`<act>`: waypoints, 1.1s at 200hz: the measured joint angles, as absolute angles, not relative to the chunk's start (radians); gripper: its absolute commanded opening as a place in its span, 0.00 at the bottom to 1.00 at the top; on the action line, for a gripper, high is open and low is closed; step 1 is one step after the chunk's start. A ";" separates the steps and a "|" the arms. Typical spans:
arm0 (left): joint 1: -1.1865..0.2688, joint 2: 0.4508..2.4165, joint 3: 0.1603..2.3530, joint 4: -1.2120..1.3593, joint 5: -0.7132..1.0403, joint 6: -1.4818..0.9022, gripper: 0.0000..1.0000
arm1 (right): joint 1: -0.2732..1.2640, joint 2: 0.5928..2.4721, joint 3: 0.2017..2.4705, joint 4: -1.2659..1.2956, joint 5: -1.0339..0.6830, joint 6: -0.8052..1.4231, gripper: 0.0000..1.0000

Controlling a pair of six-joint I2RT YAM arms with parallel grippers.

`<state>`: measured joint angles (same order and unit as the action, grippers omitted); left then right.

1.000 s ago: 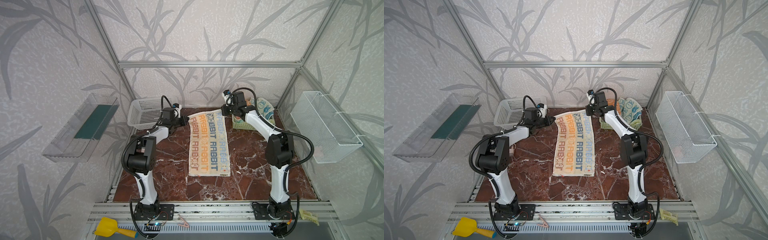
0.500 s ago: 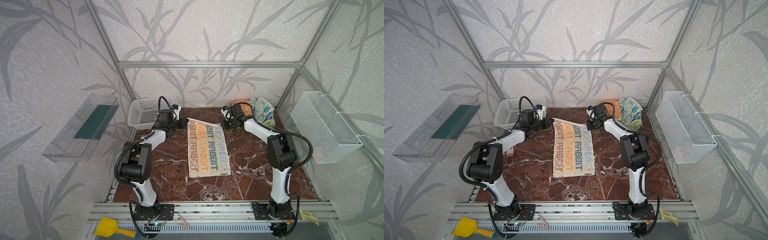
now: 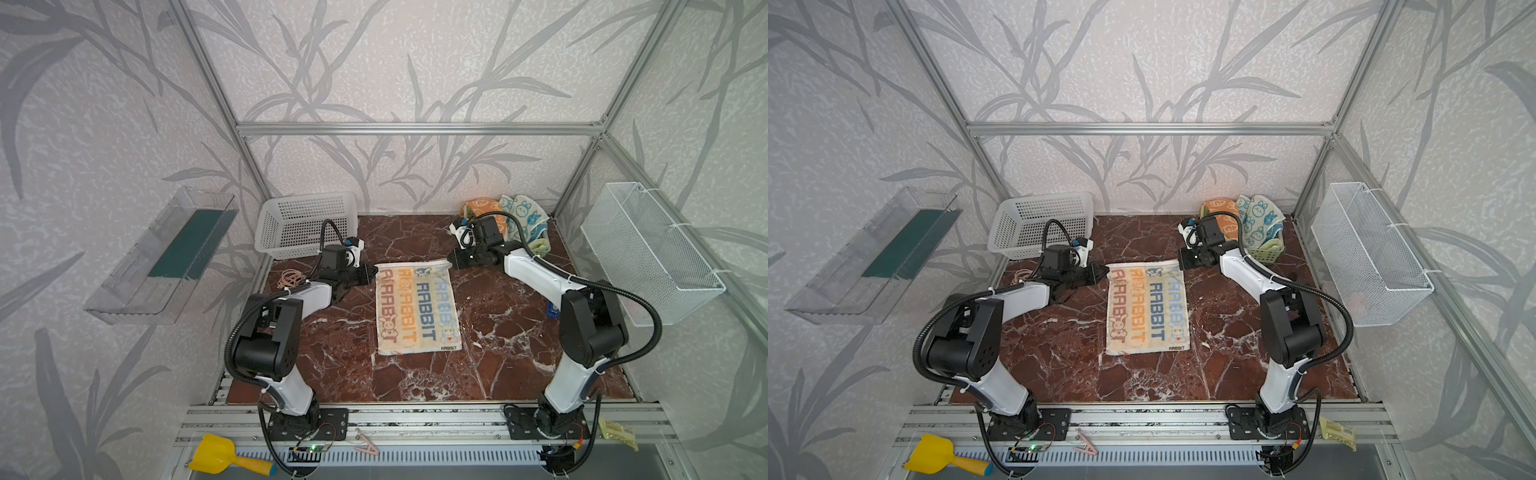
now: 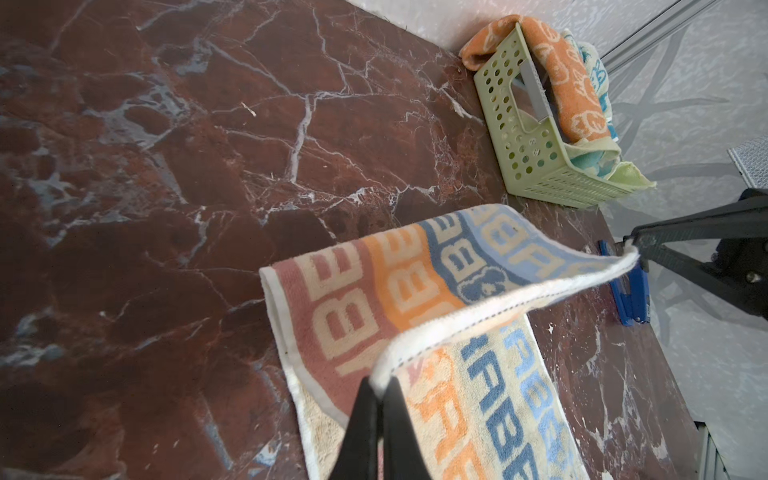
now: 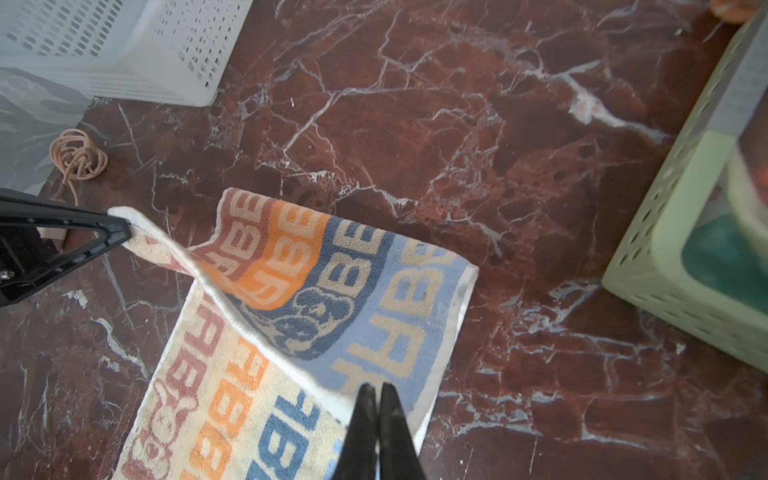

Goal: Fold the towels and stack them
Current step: 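Grasp the towel's far edge with both grippers and fold it toward the robot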

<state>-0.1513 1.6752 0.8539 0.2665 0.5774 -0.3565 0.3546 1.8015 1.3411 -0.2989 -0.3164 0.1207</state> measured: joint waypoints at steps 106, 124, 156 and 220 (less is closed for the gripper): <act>-0.232 1.460 0.757 0.144 0.470 -0.337 0.00 | 0.355 1.631 1.172 -0.292 -0.388 0.148 0.00; -0.231 1.474 0.731 0.097 0.463 -0.333 0.00 | 0.355 1.665 1.127 -0.292 -0.401 0.163 0.00; -0.232 1.490 0.735 0.047 0.451 -0.330 0.00 | 0.356 1.691 1.115 -0.292 -0.413 0.181 0.00; -0.232 1.406 0.820 -0.066 0.428 -0.308 0.00 | 0.371 1.645 1.190 -0.299 -0.407 0.187 0.00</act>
